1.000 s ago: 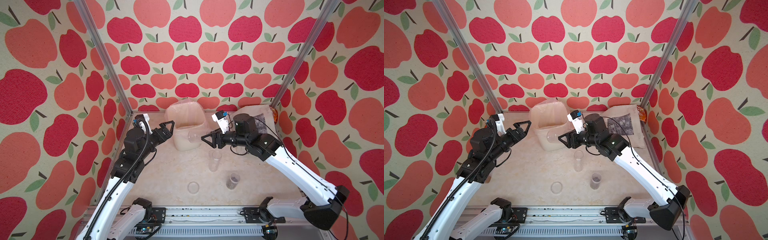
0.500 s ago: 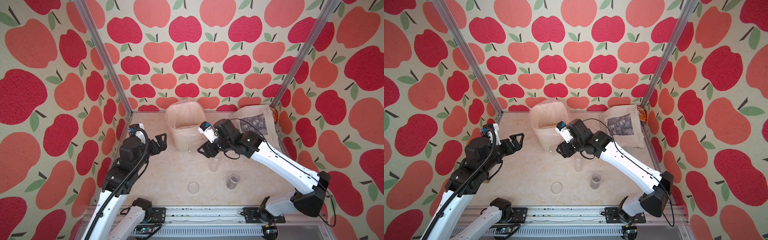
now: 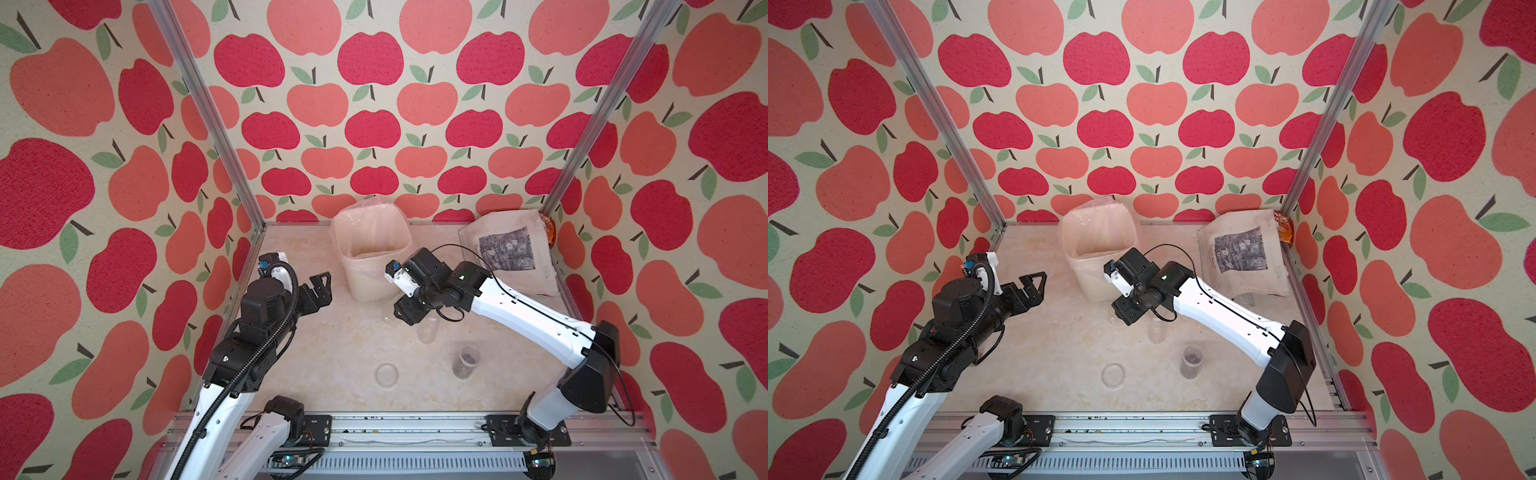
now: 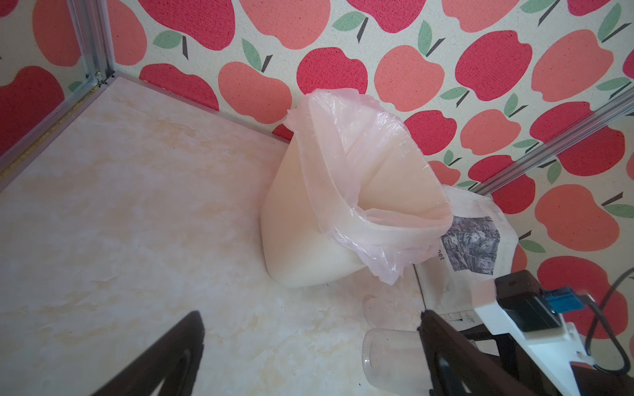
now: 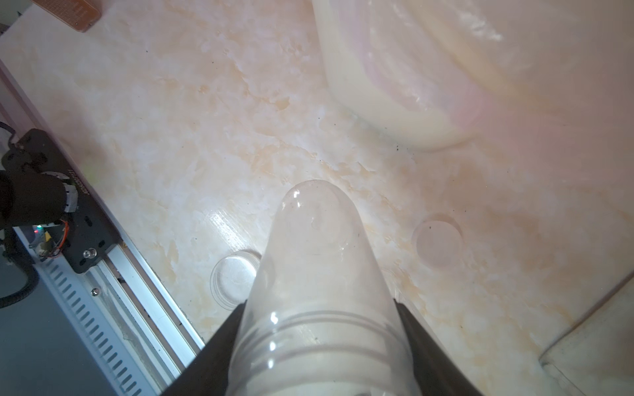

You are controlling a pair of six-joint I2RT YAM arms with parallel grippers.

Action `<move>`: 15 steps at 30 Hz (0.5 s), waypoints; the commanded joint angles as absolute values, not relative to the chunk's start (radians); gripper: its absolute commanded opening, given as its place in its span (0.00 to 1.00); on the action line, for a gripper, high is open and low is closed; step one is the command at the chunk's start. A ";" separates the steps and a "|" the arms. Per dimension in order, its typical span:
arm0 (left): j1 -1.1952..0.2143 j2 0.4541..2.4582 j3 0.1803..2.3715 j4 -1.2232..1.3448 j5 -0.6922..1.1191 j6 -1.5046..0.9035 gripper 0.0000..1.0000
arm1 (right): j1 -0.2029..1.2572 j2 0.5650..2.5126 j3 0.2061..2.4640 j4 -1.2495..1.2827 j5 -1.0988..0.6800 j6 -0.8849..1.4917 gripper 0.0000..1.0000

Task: Empty the moldy dried flower tea in the jars
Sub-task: Place the jar at the center of the board.

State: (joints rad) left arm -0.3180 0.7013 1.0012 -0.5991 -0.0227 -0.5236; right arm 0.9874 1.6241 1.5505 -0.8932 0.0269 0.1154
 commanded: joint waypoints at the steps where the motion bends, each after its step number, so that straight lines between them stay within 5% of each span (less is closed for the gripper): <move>1: -0.316 0.686 0.984 -0.603 -0.049 -0.503 0.99 | 1.004 1.659 1.582 -0.949 0.077 0.082 0.35; 15: -0.316 0.681 0.977 -0.602 -0.055 -0.503 1.00 | 1.108 1.892 1.727 -1.081 0.093 0.029 0.39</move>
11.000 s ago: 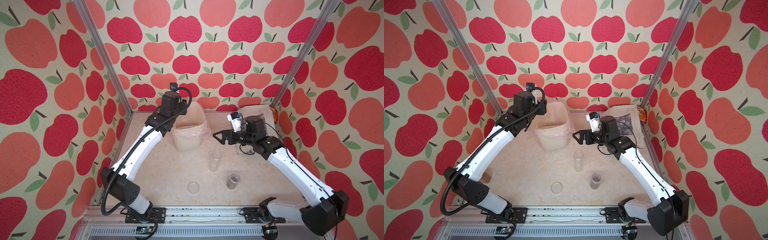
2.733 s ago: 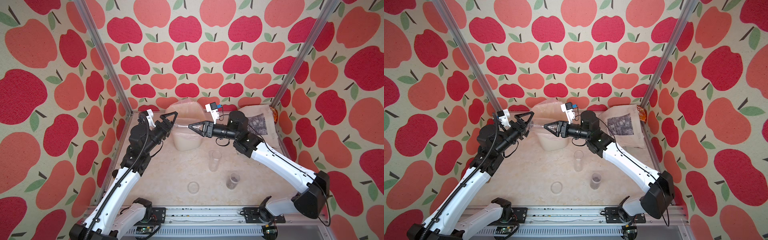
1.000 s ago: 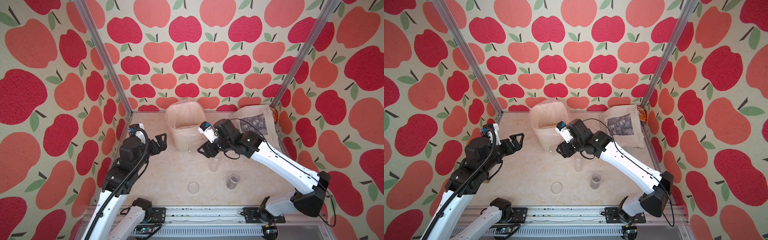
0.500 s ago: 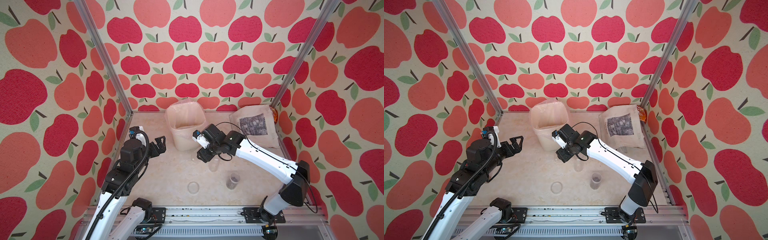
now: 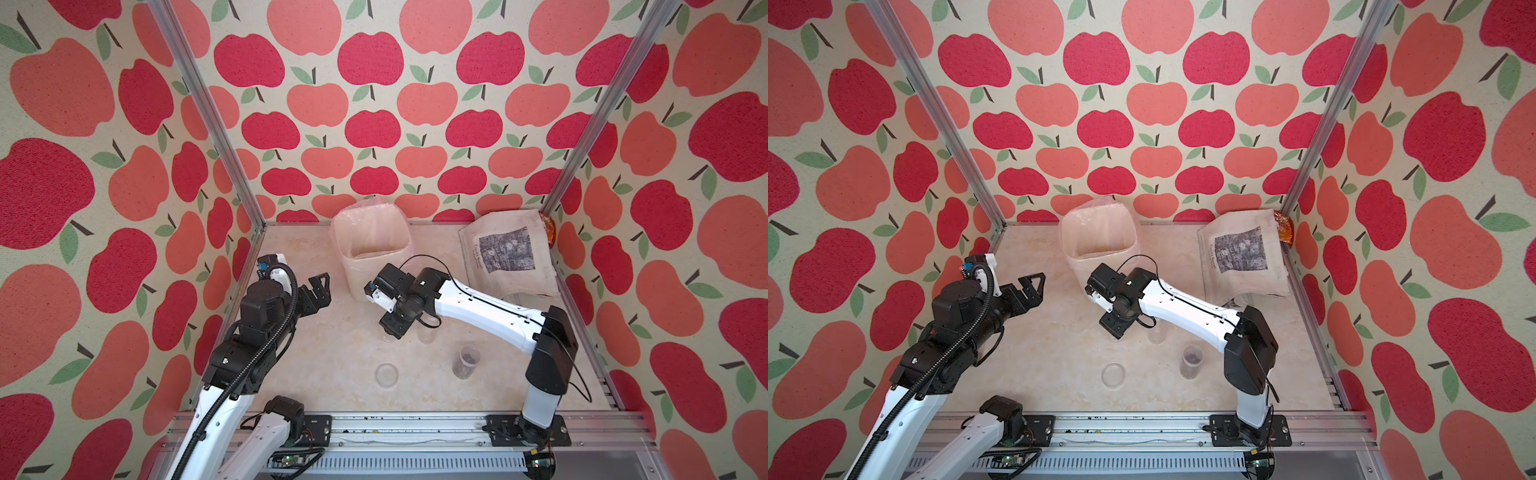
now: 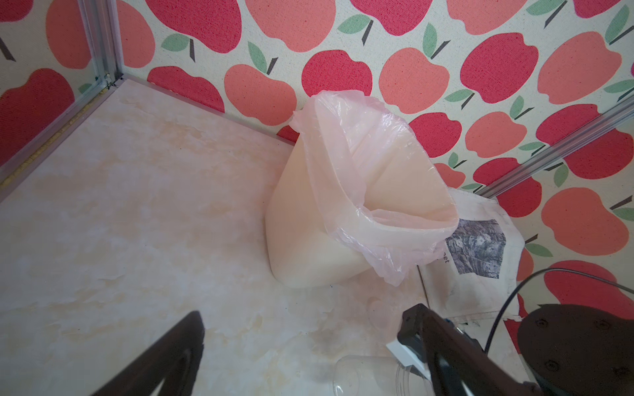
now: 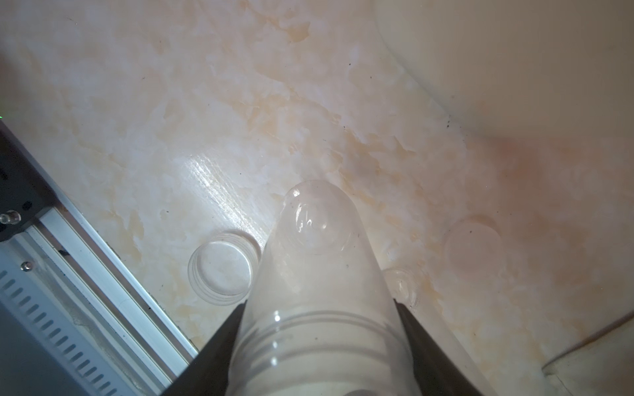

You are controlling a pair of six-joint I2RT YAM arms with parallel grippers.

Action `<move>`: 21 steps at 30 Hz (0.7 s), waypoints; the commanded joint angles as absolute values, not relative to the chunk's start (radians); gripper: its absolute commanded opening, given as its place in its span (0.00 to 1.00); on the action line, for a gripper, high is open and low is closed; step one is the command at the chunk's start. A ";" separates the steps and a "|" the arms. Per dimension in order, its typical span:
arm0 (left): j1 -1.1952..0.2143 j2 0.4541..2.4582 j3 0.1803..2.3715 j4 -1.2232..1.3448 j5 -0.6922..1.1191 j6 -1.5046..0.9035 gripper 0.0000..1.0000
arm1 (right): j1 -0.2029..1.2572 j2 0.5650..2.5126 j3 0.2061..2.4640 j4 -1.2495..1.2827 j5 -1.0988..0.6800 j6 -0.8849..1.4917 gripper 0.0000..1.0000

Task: Empty the moldy dried flower tea in the jars
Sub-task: Place the jar at the center of the board.

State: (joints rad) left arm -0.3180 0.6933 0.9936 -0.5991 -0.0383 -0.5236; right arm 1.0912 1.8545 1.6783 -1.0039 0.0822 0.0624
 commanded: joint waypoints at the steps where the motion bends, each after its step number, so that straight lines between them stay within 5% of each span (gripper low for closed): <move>1: -0.315 0.679 0.976 -0.602 -0.055 -0.503 0.99 | 1.115 1.907 1.738 -1.090 0.101 0.025 0.39; 21: -0.315 0.671 0.957 -0.588 -0.054 -0.505 1.00 | 1.154 2.015 1.781 -1.127 0.110 0.016 0.48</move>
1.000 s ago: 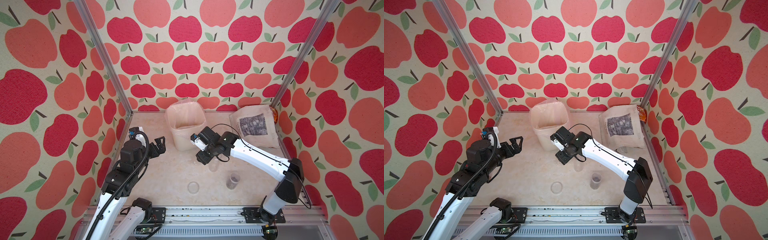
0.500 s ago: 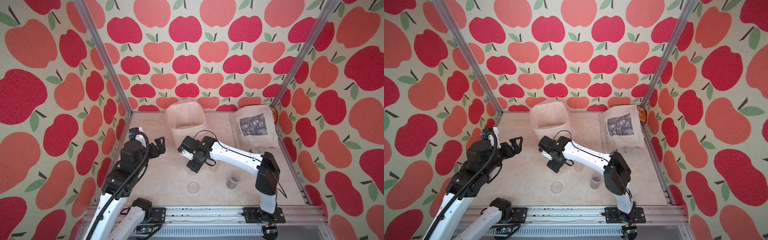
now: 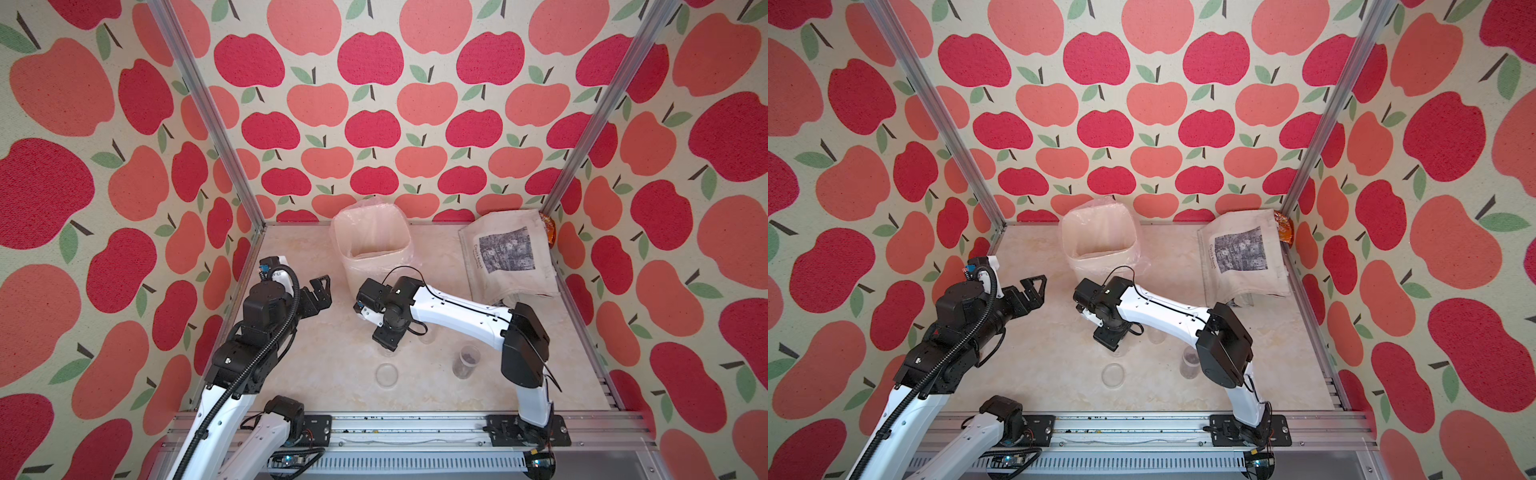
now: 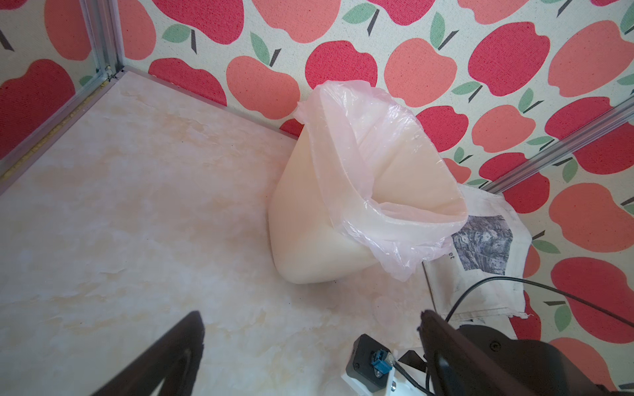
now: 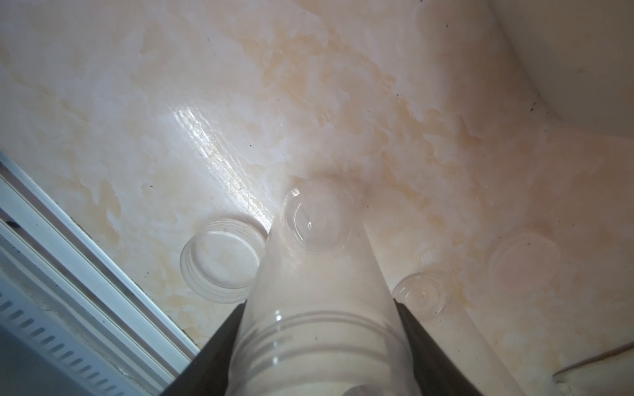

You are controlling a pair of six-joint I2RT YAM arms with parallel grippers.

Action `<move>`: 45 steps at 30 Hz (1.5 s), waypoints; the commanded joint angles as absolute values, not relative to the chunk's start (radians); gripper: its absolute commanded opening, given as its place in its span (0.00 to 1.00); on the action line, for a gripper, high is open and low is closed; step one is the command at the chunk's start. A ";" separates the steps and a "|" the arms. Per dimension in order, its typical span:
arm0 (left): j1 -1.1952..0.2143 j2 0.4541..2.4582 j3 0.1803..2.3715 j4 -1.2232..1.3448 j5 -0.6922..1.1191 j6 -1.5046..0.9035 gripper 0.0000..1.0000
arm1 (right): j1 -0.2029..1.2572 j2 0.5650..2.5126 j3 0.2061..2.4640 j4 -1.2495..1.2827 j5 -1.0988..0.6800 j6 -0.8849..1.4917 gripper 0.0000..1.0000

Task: Empty the moldy dried flower tea in the jars
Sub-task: Place the jar at the center of the board.

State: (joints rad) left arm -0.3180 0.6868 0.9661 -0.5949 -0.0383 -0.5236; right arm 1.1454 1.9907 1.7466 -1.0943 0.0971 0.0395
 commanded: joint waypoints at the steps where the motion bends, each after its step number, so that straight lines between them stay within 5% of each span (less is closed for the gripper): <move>1: -0.316 0.671 0.956 -0.589 -0.054 -0.506 0.99 | 1.155 2.019 1.784 -1.129 0.110 0.017 0.50; 23: -0.316 0.674 0.953 -0.583 -0.061 -0.488 1.00 | 1.159 1.963 1.890 -1.147 0.093 0.000 0.95; 45: -0.315 0.633 0.906 -0.546 -0.050 -0.435 1.00 | 1.010 1.206 1.487 -1.191 0.222 0.273 0.99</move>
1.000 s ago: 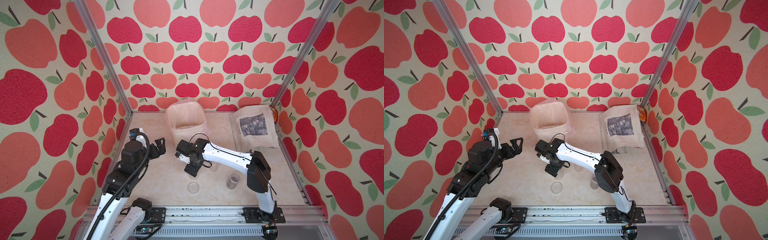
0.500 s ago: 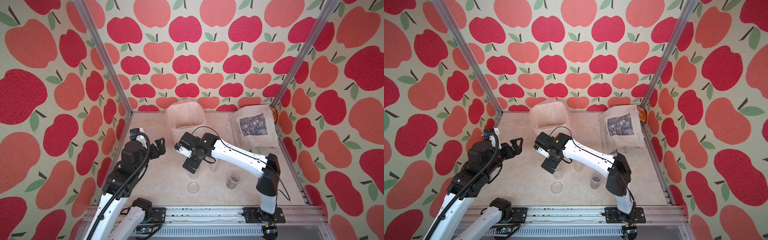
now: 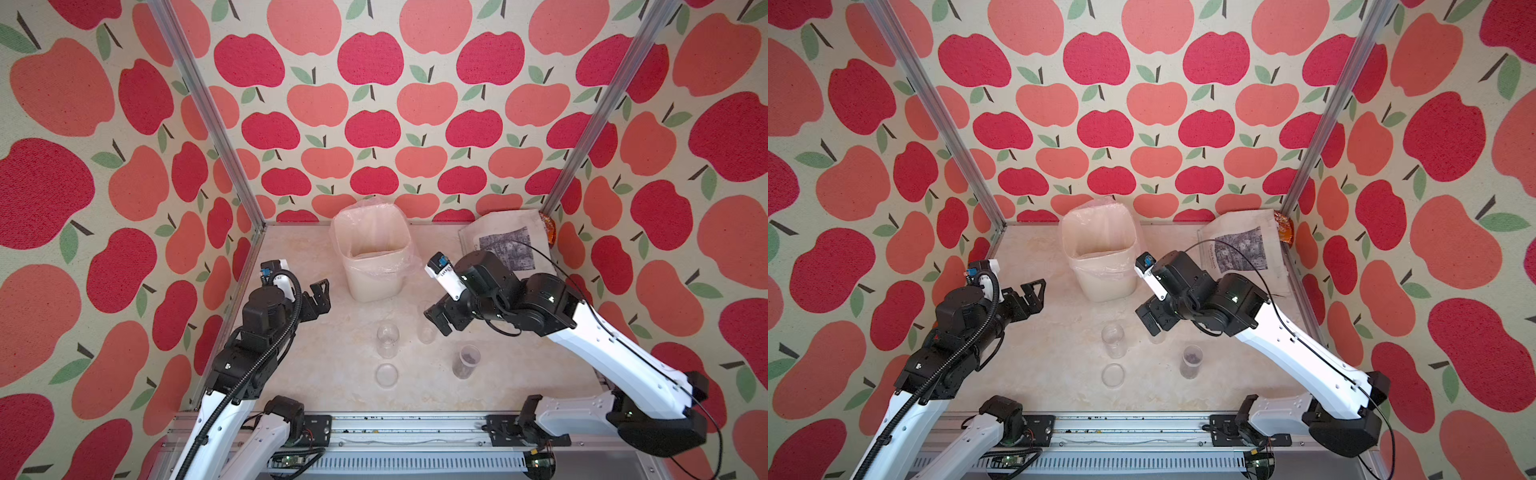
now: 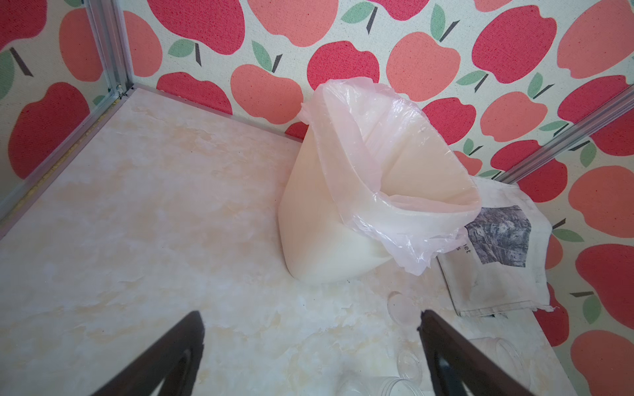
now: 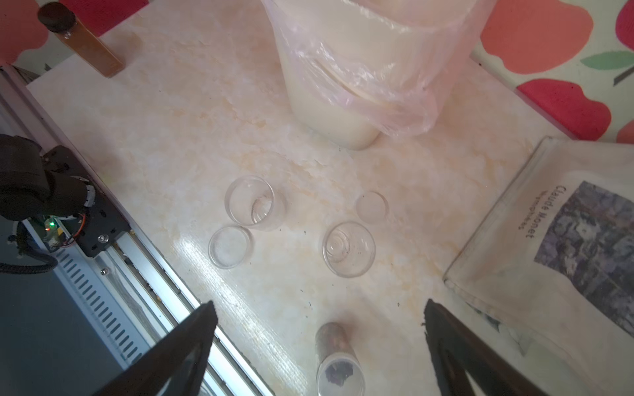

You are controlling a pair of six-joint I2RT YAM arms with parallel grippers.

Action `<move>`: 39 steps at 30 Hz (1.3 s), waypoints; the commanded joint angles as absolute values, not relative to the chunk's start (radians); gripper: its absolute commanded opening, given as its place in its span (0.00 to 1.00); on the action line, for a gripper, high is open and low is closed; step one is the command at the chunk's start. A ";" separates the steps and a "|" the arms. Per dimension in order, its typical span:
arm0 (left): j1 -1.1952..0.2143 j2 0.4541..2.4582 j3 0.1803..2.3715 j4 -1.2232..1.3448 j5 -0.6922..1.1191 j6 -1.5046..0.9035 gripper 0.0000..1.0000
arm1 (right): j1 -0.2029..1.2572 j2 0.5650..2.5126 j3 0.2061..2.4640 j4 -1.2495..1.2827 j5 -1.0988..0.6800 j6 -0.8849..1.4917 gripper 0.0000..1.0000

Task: Empty the moldy dried flower tea in the jars
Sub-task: Place the jar at the center of the board, then pick up the jar from the center of the board.

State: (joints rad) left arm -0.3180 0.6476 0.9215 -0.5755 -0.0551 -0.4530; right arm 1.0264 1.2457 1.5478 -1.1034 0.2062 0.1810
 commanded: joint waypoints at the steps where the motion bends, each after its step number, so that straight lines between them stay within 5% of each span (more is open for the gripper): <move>1: -0.316 0.632 0.901 -0.543 -0.044 -0.436 1.00 | 0.998 1.185 1.458 -1.210 0.214 0.295 0.99; 24: -0.316 0.670 0.878 -0.524 0.000 -0.456 1.00 | 0.856 1.125 0.963 -1.117 0.008 0.421 0.90; 39: -0.316 0.684 0.880 -0.508 0.003 -0.443 1.00 | 0.833 1.170 0.914 -1.083 0.012 0.416 0.59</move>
